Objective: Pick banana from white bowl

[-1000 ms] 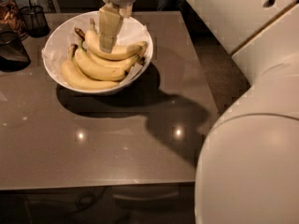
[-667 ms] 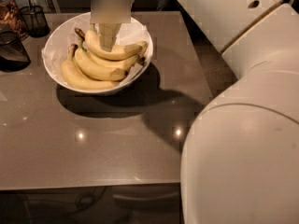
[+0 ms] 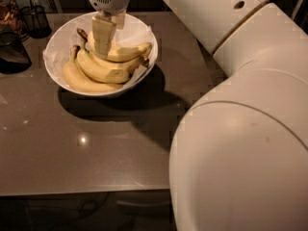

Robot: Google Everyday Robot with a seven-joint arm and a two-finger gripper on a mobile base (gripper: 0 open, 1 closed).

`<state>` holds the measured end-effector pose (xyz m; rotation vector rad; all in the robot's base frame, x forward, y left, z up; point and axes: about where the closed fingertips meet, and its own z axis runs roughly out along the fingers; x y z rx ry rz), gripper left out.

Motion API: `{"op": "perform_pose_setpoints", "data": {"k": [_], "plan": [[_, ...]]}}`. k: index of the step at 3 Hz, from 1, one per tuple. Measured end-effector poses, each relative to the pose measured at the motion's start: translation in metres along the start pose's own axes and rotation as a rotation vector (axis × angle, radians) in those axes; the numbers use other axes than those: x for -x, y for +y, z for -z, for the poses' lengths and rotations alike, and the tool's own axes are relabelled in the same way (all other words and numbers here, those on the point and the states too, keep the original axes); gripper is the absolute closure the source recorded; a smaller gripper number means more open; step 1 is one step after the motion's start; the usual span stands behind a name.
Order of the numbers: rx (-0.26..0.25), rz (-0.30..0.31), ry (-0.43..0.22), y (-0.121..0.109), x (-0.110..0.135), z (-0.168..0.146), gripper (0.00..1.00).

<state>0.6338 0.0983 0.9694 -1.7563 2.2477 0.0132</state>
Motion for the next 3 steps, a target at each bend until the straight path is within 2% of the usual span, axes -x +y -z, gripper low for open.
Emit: {"op": "perform_pose_setpoints", "data": {"k": [1, 2, 3], "plan": [[0.004, -0.014, 0.007, -0.006, 0.001, -0.005, 0.42], [0.006, -0.045, 0.010, -0.016, -0.003, -0.009, 0.41], [0.011, -0.039, 0.017, -0.016, 0.002, -0.015, 0.40]]}}
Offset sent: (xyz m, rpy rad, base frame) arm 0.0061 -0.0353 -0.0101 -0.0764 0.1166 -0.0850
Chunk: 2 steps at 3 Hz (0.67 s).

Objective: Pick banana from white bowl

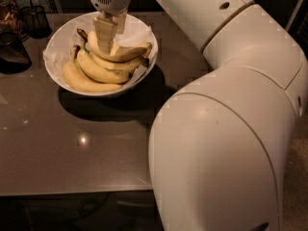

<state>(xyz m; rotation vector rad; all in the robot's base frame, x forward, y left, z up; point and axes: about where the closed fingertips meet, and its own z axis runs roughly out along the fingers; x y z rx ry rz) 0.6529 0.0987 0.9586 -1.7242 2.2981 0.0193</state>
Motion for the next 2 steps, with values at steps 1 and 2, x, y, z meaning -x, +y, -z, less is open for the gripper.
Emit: {"op": "perform_pose_setpoints", "data": {"k": [1, 2], "plan": [[0.004, 0.030, 0.014, 0.0069, 0.0089, -0.0054, 0.41], [0.008, 0.033, 0.023, 0.0067, 0.0113, -0.0095, 0.42]]}}
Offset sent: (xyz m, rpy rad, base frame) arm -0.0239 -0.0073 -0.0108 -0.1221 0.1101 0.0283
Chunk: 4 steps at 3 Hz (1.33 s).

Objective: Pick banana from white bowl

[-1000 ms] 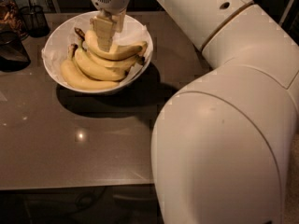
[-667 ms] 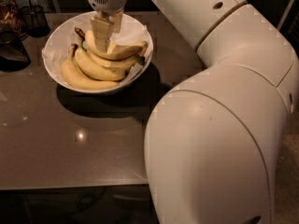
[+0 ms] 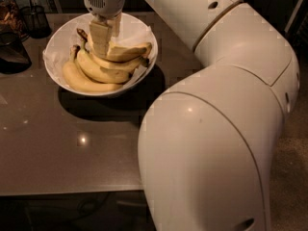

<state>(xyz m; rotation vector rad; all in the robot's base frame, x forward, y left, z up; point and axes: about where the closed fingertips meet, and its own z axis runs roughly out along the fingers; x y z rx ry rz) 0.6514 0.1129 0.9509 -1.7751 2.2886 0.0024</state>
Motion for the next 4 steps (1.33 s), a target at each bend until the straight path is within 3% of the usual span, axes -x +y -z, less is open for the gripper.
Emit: {"op": "perform_pose_setpoints", "data": {"k": [1, 4], "plan": [[0.006, -0.015, 0.004, -0.005, -0.001, -0.004, 0.49], [0.035, -0.011, 0.021, -0.005, 0.002, -0.020, 0.51]]}}
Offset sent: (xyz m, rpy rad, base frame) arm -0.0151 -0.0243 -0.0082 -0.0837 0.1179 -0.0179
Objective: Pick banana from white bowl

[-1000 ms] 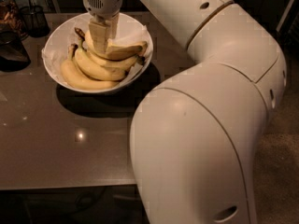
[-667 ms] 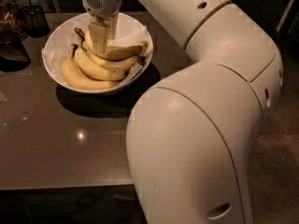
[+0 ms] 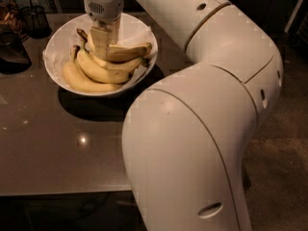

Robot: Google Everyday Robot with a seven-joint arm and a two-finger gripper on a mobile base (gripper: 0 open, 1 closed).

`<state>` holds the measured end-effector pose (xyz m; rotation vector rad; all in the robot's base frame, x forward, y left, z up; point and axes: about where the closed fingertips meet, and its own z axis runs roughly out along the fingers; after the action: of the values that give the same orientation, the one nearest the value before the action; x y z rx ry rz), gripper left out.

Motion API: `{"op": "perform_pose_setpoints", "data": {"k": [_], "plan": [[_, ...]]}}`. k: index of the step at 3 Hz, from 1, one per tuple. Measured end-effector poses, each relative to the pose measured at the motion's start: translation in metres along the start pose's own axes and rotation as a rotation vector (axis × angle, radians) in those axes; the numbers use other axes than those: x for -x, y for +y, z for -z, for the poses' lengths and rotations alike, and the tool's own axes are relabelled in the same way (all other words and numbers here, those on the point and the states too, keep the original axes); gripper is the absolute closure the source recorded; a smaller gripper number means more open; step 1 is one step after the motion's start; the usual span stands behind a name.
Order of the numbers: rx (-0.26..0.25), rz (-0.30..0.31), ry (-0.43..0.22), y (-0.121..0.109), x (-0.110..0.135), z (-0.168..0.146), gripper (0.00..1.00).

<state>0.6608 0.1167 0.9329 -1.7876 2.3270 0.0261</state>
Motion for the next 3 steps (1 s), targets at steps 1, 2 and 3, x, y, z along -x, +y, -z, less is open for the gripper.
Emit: {"op": "perform_pose_setpoints", "data": {"k": [1, 2, 3], "plan": [[0.012, -0.007, 0.007, -0.002, 0.000, -0.007, 0.51], [0.023, -0.012, 0.014, -0.004, 0.000, -0.014, 0.51], [0.030, -0.012, 0.024, -0.003, 0.000, -0.018, 0.51]]}}
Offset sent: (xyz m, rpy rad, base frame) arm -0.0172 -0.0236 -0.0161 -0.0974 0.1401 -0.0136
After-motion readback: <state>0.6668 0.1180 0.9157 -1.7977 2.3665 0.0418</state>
